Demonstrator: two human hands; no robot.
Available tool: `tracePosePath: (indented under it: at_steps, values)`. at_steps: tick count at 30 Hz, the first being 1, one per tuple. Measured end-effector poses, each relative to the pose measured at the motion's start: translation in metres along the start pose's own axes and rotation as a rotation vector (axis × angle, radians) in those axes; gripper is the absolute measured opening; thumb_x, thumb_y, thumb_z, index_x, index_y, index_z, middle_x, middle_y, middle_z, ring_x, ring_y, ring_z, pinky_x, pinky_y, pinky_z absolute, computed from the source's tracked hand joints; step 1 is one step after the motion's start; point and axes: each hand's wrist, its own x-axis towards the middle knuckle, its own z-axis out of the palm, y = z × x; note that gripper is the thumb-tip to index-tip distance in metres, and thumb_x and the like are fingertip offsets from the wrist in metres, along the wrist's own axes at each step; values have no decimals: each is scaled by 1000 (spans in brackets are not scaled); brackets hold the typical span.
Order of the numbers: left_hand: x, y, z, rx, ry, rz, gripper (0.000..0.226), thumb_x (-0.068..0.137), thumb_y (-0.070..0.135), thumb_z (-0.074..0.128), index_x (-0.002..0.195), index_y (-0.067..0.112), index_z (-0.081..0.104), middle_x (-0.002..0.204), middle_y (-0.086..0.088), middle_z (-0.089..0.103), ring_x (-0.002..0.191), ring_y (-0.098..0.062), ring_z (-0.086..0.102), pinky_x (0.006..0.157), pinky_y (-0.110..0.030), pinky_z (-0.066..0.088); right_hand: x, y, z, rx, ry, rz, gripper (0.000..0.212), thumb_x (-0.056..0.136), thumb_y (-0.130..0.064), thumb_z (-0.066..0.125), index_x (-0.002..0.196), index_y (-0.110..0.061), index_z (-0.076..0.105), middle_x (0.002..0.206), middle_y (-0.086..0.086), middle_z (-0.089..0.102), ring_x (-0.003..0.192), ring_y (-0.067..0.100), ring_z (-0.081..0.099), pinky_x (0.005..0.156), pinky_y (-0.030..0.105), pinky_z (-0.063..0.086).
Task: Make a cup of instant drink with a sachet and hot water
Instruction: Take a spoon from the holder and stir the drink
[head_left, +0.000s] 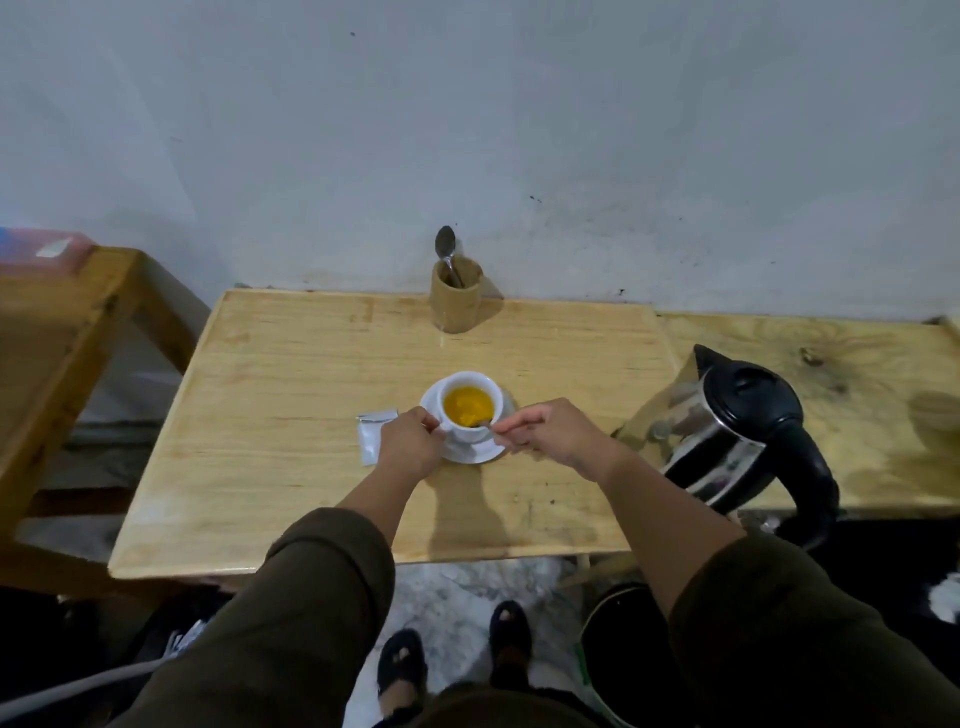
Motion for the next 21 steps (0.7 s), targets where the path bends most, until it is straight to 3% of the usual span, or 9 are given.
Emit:
tracePosePath:
  at_steps: [3, 6, 8, 10, 14, 18, 21]
  values:
    - [0, -2, 0, -16, -12, 31, 29, 94, 26, 53, 114, 6, 60, 115, -14, 68, 111, -29, 59, 81, -29, 41, -9, 7, 5, 55, 12, 91, 21, 87, -6, 58, 99, -3, 74, 84, 5, 70, 68, 4, 60, 58, 17, 43]
    - [-1, -5, 1, -42, -15, 61, 29, 95, 27, 51, 114, 7, 60, 114, -15, 67, 109, -30, 59, 78, -29, 42, -17, 14, 14, 102, 38, 121, 23, 85, -20, 65, 88, 1, 74, 76, 7, 65, 67, 9, 56, 58, 20, 40]
    - [-2, -8, 2, -39, -17, 84, 31, 96, 29, 49, 116, 7, 60, 115, -16, 67, 109, -32, 59, 83, -33, 47, -23, 18, 20, 125, 67, 89, 19, 85, -14, 67, 89, 4, 72, 67, 7, 62, 59, 9, 54, 48, 13, 42]
    - [-3, -11, 3, -27, -27, 86, 32, 97, 27, 46, 121, 9, 57, 117, -17, 66, 109, -34, 60, 85, -37, 50, -26, 23, 24, 140, 92, 110, 3, 83, -6, 69, 82, -3, 68, 65, 3, 61, 57, 8, 54, 41, 7, 41]
    - [-4, -17, 5, -8, -44, 92, 36, 96, 20, 47, 130, 8, 48, 120, -19, 63, 113, -35, 58, 88, -36, 48, -26, 36, 31, 134, 145, 165, 26, 78, -3, 73, 72, -17, 52, 73, 4, 64, 66, 11, 59, 59, 20, 45]
    - [-5, -23, 8, 33, -52, 85, 49, 88, 19, 60, 133, 7, 45, 121, -20, 62, 115, -35, 57, 87, -35, 47, -27, 47, 32, 217, 222, 200, 25, 75, -2, 75, 70, -21, 60, 71, 1, 65, 71, 19, 60, 68, 29, 45]
    - [-4, -24, 15, 66, -62, 76, 49, 86, 19, 62, 130, 5, 47, 121, -19, 61, 114, -34, 57, 88, -34, 45, -26, 53, 30, 266, 320, 224, 24, 76, -3, 74, 65, -22, 64, 70, 4, 65, 76, 22, 54, 66, 33, 41]
